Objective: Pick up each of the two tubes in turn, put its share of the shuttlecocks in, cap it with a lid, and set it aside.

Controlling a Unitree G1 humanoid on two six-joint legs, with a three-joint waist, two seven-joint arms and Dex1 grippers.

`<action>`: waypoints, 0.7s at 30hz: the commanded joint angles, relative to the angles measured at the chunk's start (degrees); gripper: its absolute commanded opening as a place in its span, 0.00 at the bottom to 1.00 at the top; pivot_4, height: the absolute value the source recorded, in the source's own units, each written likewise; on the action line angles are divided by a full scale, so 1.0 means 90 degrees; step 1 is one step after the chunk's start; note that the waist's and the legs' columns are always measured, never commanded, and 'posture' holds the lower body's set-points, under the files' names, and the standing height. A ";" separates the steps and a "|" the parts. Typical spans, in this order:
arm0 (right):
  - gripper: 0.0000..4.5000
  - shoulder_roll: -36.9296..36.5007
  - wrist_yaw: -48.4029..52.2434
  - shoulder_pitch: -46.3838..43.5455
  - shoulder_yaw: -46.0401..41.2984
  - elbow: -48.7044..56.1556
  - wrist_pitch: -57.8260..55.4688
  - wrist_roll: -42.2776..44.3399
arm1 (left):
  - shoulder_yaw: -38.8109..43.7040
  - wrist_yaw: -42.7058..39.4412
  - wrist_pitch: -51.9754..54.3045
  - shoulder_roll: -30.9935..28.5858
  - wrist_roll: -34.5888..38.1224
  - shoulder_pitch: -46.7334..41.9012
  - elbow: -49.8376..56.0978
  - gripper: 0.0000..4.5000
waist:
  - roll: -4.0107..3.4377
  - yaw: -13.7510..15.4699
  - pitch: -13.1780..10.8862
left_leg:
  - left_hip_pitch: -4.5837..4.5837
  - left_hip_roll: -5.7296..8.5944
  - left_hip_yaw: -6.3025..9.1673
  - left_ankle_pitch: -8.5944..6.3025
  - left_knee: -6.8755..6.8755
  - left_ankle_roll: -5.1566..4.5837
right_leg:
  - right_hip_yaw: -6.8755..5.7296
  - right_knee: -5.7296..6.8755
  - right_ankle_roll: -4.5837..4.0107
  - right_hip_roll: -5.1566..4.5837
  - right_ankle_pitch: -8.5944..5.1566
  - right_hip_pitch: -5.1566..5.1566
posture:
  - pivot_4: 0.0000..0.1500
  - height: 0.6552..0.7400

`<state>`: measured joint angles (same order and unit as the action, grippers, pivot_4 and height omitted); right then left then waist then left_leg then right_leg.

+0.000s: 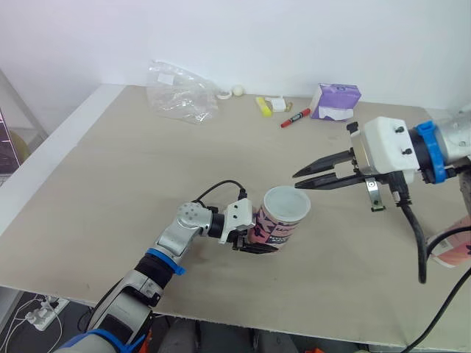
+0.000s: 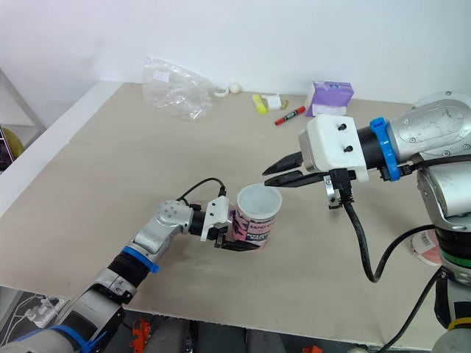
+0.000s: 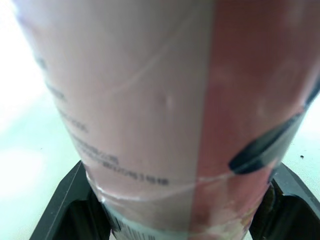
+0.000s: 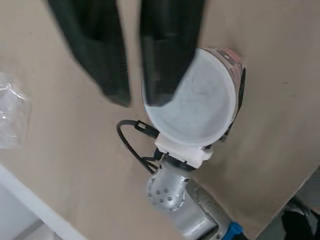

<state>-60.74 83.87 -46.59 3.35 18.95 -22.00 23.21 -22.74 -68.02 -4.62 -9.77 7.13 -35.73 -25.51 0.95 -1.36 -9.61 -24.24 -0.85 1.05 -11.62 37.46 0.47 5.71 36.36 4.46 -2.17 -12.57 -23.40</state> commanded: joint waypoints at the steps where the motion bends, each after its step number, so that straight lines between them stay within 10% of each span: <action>1: 0.02 -0.0182 0.0218 -0.0137 0.0106 -0.0061 0.0088 -0.0132 | -0.0098 0.0121 0.0162 -0.0112 -0.0313 0.0091 -0.0294 0.63 | 0.0000 0.0000 0.0000 | 0.0000 0.0000 0.0000 0.0000 0.0000 0.0000 | 0.0000 0.0000 0.0000 0.0000 0.0000 0.0000 | 1.00 1.00; 21: 0.02 0.0039 0.0661 -0.0622 0.1015 -0.0220 0.0338 -0.0613 | -0.0086 0.0181 0.0218 -0.0088 -0.0313 0.0105 -0.0272 0.63 | 0.0001 0.0000 -0.0001 | -0.0004 -0.0001 -0.0001 -0.0002 -0.0005 0.0003 | -0.0002 -0.0007 0.0000 -0.0001 -0.0001 -0.0004 | 1.00 1.00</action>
<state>-60.43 88.02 -50.57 13.01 17.07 -20.12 18.01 -22.75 -67.96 -4.56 -9.72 7.13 -35.48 -25.14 0.96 -1.37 -9.61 -24.27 -0.85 1.05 -11.64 37.41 0.49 5.69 36.30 4.46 -2.19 -12.58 -23.43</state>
